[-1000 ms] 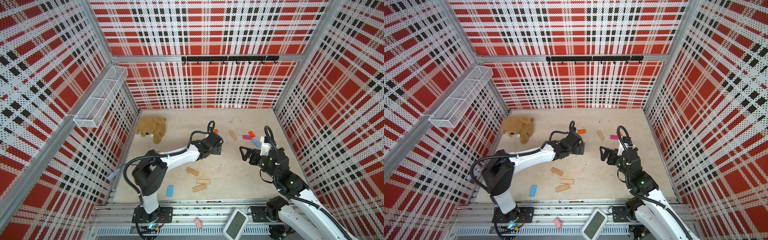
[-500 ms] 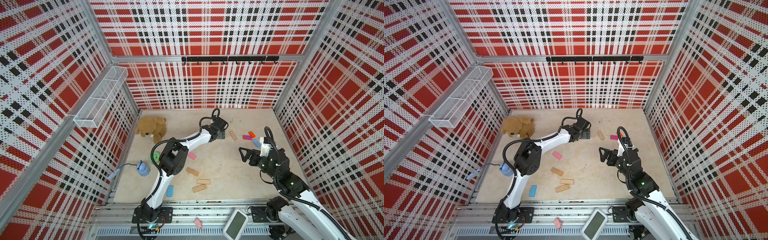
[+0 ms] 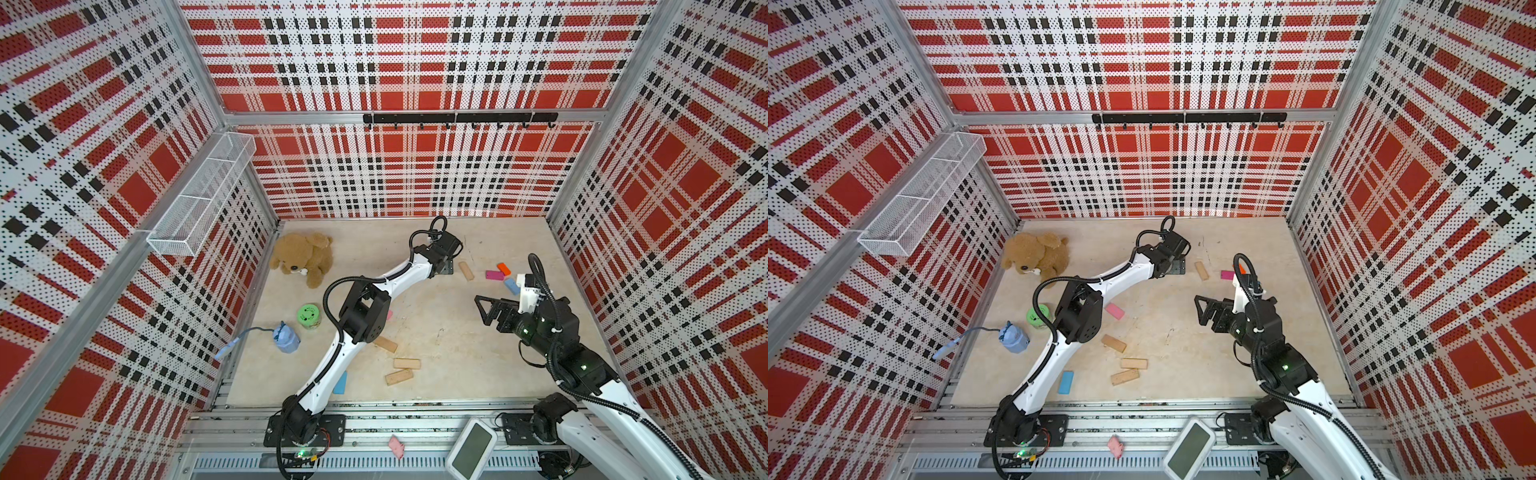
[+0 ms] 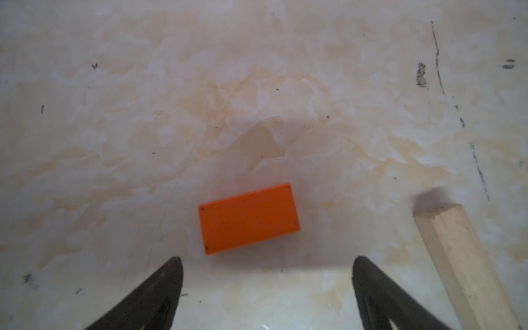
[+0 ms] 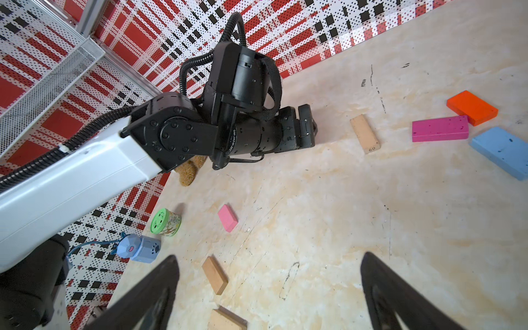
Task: Assemble the letter p with building blocks
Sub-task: Move the building block to the center of the board.
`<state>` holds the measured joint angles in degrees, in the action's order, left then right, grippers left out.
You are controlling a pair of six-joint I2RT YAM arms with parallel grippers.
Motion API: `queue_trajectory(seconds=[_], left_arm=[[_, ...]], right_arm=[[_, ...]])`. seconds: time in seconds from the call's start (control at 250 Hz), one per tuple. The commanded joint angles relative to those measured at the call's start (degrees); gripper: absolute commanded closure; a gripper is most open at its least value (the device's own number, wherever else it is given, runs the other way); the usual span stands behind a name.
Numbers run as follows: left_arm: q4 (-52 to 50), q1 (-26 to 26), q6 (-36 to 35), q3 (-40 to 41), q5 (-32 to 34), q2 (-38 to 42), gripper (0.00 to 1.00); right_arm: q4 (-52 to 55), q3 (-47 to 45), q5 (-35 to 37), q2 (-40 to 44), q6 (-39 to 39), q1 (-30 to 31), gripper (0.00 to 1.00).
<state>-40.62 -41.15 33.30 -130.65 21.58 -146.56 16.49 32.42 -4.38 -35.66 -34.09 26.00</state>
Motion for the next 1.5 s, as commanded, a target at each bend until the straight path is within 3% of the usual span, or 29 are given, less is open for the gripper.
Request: queue_trajectory(seconds=[0.0,0.476,0.992,1.164,1.497], left_arm=[[-2.21,1.19,1.53,-3.29,-0.69,-2.94,0.08],[-5.42,3.83,1.79,-12.29,-5.63,-8.89,0.19],[-6.05,4.58,0.13,-11.73,-4.56,-8.91,0.39],[-1.65,3.25,-1.57,-1.84,-1.52,-1.28,0.44],[14.07,1.67,-2.22,31.2,-0.14,20.05,0.46]], right_arm=[[-2.82,-0.17,-1.24,0.15,-0.34,0.37,0.0],[-3.84,-0.26,-2.56,-0.51,-0.53,0.63,0.0],[-4.01,-0.28,-2.97,-0.29,-0.31,0.9,0.0],[-3.79,-0.17,-3.59,-0.2,-0.25,1.05,0.0],[-3.84,-0.09,-4.93,0.59,-0.62,1.86,0.0]])
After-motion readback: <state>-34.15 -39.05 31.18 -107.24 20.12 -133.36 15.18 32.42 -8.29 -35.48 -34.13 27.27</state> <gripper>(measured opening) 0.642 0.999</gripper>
